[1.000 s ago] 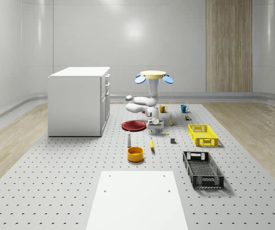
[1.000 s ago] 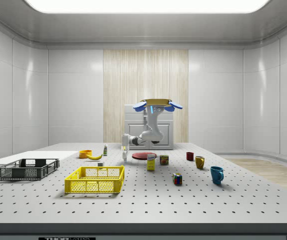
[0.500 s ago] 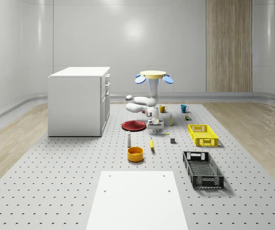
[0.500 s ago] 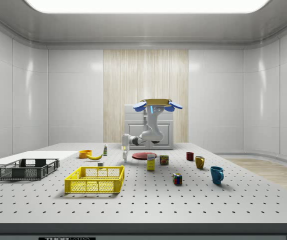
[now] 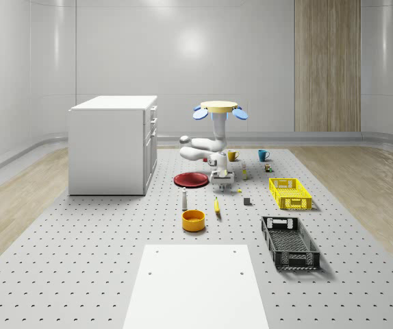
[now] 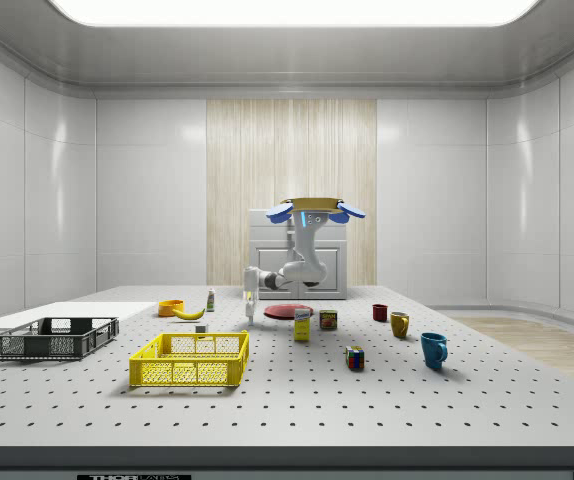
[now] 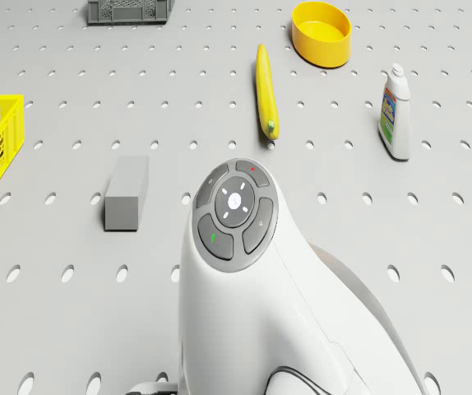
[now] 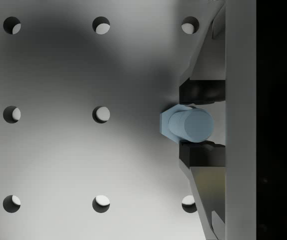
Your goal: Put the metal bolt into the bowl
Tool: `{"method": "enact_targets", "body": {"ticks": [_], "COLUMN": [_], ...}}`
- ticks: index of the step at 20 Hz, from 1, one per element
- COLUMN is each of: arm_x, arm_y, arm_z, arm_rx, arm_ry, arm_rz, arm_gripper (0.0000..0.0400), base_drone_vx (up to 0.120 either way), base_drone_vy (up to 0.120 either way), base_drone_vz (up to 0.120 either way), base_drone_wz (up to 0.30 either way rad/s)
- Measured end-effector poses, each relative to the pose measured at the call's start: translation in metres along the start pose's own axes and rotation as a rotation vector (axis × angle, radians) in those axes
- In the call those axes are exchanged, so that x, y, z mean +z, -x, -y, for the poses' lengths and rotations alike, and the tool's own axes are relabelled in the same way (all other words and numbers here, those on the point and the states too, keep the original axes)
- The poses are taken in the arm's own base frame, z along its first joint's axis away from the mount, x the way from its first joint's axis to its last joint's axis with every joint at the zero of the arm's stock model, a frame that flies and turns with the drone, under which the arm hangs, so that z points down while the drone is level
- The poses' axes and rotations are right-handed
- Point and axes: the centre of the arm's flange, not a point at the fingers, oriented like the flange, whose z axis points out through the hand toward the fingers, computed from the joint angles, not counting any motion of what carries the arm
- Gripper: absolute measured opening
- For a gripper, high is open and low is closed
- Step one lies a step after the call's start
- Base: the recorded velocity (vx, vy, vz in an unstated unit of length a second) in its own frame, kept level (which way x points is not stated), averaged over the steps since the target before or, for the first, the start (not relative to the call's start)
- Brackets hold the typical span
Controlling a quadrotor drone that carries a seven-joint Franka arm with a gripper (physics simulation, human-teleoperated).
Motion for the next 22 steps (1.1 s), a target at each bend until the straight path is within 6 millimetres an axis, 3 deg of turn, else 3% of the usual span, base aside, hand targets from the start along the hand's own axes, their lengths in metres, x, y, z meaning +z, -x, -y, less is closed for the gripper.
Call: {"method": "enact_targets", "body": {"ticks": [4, 7, 19, 22], "arm_x": [-0.016, -0.027, -0.041, -0.041], "arm_y": [0.000, 0.000, 0.000, 0.000], "arm_z": [0.000, 0.000, 0.000, 0.000], "arm_rx": [0.000, 0.000, 0.000, 0.000], "arm_ry": [0.000, 0.000, 0.000, 0.000], "arm_rz": [0.000, 0.000, 0.000, 0.000], "arm_gripper": [0.0101, 0.0100, 0.0100, 0.0100], "base_drone_vx": [0.000, 0.120, 0.120, 0.120], "base_drone_vy": [0.000, -0.120, -0.023, -0.093], "base_drone_vz": [0.100, 0.107, 0.000, 0.000], "base_drone_wz": [0.000, 0.000, 0.000, 0.000]}}
